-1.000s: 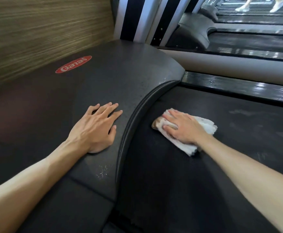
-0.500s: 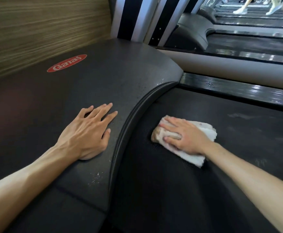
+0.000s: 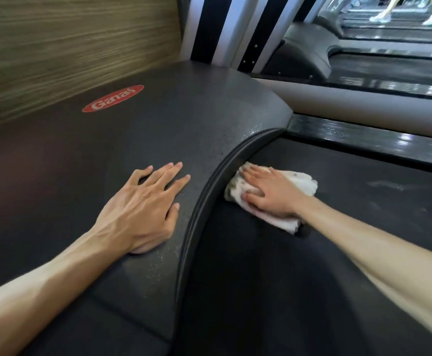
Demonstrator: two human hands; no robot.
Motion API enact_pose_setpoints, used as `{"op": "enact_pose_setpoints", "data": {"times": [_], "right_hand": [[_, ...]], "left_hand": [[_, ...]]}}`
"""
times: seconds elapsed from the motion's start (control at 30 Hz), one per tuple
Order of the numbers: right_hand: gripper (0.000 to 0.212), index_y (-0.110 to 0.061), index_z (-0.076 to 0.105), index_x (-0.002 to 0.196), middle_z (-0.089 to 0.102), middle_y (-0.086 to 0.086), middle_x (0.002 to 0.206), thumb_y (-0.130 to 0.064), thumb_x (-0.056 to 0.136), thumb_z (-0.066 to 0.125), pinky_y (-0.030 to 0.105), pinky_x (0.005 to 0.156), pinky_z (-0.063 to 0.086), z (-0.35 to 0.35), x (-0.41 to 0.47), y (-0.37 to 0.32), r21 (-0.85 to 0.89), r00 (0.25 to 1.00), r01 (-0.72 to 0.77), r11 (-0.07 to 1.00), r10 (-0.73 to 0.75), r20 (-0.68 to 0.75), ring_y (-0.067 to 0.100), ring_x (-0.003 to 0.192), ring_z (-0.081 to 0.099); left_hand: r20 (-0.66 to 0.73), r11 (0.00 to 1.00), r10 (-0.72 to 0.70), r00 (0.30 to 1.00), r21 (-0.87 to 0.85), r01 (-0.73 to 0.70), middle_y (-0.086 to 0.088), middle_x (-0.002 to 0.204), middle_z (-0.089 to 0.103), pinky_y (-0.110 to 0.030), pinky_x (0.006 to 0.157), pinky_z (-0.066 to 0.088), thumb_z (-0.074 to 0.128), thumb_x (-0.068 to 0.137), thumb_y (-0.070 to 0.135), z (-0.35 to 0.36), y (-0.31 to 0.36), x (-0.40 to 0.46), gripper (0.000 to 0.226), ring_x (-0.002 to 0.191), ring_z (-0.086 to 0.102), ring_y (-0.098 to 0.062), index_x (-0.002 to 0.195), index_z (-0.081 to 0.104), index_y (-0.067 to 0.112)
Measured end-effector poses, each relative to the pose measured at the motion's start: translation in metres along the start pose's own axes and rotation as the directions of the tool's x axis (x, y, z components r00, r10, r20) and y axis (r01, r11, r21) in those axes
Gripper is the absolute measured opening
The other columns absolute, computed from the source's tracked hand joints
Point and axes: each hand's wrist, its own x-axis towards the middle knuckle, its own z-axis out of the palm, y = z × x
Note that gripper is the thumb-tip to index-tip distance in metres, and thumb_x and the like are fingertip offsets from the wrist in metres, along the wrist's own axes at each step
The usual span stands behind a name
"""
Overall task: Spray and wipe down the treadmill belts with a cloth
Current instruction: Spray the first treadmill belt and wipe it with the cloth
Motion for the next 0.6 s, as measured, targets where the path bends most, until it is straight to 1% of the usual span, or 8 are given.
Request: {"op": "enact_pose_setpoints", "data": {"times": [0.07, 0.13, 0.2, 0.27, 0.3, 0.37, 0.47, 0.6], "right_hand": [[0.092, -0.026, 0.020, 0.165, 0.010, -0.014, 0.170, -0.073, 0.086, 0.019, 0.040, 0.129, 0.004, 0.002, -0.029, 0.001, 0.033, 0.993, 0.118, 0.992, -0.119, 0.021, 0.005, 0.158, 0.004], [0.087, -0.029, 0.026, 0.163, 0.015, -0.016, 0.168, -0.070, 0.087, 0.028, 0.039, 0.129, 0.006, 0.002, -0.048, 0.018, 0.097, 0.994, 0.111, 0.989, -0.111, -0.006, 0.000, 0.155, 0.008], [0.084, -0.027, 0.029, 0.163, 0.019, -0.011, 0.170, -0.065, 0.089, 0.035, 0.044, 0.129, 0.009, -0.003, -0.047, 0.041, 0.132, 0.999, 0.007, 0.991, -0.001, -0.042, -0.002, 0.153, 0.010], [0.077, -0.023, 0.026, 0.164, 0.020, -0.007, 0.171, -0.057, 0.096, 0.036, 0.047, 0.128, 0.012, -0.010, -0.030, 0.053, 0.080, 0.989, -0.131, 0.988, 0.136, -0.056, 0.003, 0.155, 0.012], [0.074, -0.022, 0.025, 0.164, 0.021, -0.005, 0.171, -0.056, 0.099, 0.035, 0.049, 0.127, 0.014, -0.011, -0.017, 0.052, 0.037, 0.981, -0.179, 0.983, 0.181, -0.066, 0.008, 0.157, 0.014], [0.083, -0.023, 0.024, 0.164, 0.021, -0.006, 0.171, -0.064, 0.092, 0.024, 0.051, 0.125, 0.016, -0.010, 0.006, 0.040, -0.013, 0.974, -0.217, 0.976, 0.216, -0.073, 0.012, 0.157, 0.015], [0.093, -0.025, 0.019, 0.165, 0.014, -0.006, 0.173, -0.068, 0.083, 0.011, 0.048, 0.127, 0.012, 0.003, 0.016, 0.003, -0.010, 0.988, -0.143, 0.990, 0.142, -0.061, 0.011, 0.159, 0.008], [0.087, -0.025, 0.017, 0.166, 0.012, -0.005, 0.173, -0.066, 0.090, 0.018, 0.039, 0.129, 0.007, 0.014, -0.032, -0.038, -0.030, 0.995, 0.094, 0.995, -0.095, -0.040, 0.011, 0.159, 0.007]], "left_hand": [[0.003, 1.000, -0.002, 1.000, -0.005, 0.002, 0.002, 0.171, 0.011, -0.038, 0.126, 0.012, 0.016, 0.095, 0.046, -0.001, 0.001, -0.001, 0.069, 0.157, 0.006, -0.010, 0.161, 0.022, 0.027], [-0.001, 1.000, -0.002, 1.000, -0.004, 0.002, 0.002, 0.171, 0.011, -0.039, 0.127, 0.012, 0.016, 0.096, 0.046, -0.002, 0.001, -0.001, 0.069, 0.157, 0.006, -0.010, 0.161, 0.022, 0.027], [0.007, 1.000, 0.001, 1.000, -0.002, -0.001, 0.002, 0.170, 0.011, -0.039, 0.126, 0.013, 0.016, 0.096, 0.046, -0.002, 0.001, -0.001, 0.068, 0.157, 0.006, -0.010, 0.161, 0.022, 0.027], [0.001, 1.000, 0.001, 1.000, -0.002, -0.001, 0.002, 0.170, 0.012, -0.039, 0.126, 0.013, 0.017, 0.096, 0.046, -0.001, 0.001, -0.001, 0.068, 0.157, 0.007, -0.010, 0.161, 0.022, 0.027], [-0.003, 1.000, 0.000, 1.000, -0.001, 0.000, 0.002, 0.170, 0.012, -0.039, 0.126, 0.013, 0.017, 0.096, 0.046, 0.000, 0.001, -0.002, 0.068, 0.157, 0.007, -0.010, 0.161, 0.023, 0.027], [-0.013, 1.000, -0.002, 1.000, -0.004, 0.002, 0.002, 0.170, 0.013, -0.039, 0.126, 0.013, 0.018, 0.096, 0.045, 0.000, 0.001, -0.002, 0.067, 0.156, 0.008, -0.010, 0.160, 0.024, 0.027], [-0.001, 1.000, 0.003, 1.000, 0.001, -0.003, 0.001, 0.170, 0.014, -0.039, 0.126, 0.014, 0.019, 0.096, 0.046, 0.000, 0.000, 0.000, 0.067, 0.156, 0.009, -0.010, 0.160, 0.025, 0.026], [0.000, 1.000, -0.002, 1.000, 0.005, 0.002, 0.001, 0.170, 0.014, -0.039, 0.126, 0.014, 0.019, 0.096, 0.045, -0.002, 0.001, -0.001, 0.068, 0.157, 0.009, -0.011, 0.160, 0.025, 0.025]]}}
